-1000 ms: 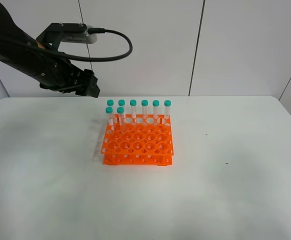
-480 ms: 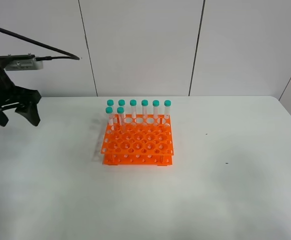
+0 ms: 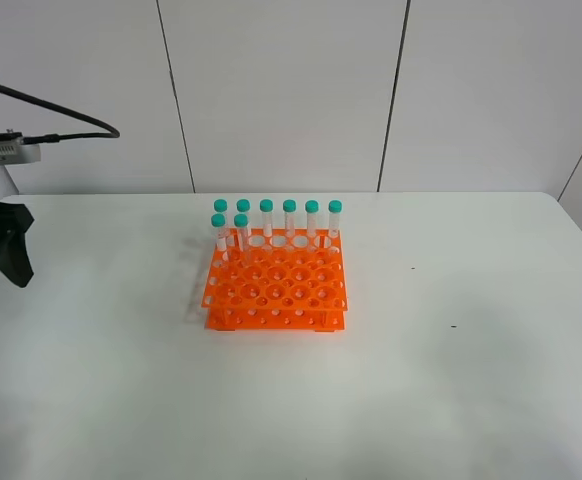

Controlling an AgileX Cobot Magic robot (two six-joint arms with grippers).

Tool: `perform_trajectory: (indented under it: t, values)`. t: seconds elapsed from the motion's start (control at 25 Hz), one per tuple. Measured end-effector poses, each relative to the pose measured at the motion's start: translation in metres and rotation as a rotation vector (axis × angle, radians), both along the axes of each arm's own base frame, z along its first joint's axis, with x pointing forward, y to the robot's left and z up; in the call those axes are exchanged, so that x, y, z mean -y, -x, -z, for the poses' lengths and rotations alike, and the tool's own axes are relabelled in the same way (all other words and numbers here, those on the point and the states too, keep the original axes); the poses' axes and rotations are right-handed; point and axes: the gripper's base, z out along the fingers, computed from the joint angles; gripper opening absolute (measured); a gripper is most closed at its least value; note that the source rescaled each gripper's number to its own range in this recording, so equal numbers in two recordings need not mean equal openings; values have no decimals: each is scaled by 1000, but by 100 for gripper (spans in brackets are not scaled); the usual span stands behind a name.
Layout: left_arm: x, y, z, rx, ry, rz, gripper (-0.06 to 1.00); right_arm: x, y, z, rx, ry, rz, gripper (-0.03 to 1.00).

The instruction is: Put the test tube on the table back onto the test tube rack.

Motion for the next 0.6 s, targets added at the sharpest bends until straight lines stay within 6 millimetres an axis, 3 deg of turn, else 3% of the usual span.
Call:
perform_trajectory:
  t: [0.12,0.16,0.28,0.44,0.6]
  values:
    - [2,34,-6,29,-1,0,100,0,0,0,0,0,0,100]
    - [3,61,-8,55,-3,0,100,0,0,0,0,0,0,100]
    - [5,101,-5,93,-5,0,100,0,0,0,0,0,0,100]
    - [8,149,12,162,0,0,100,0,0,0,0,0,0,100]
    - [10,182,30,274,-4,-1,100,0,0,0,0,0,0,100]
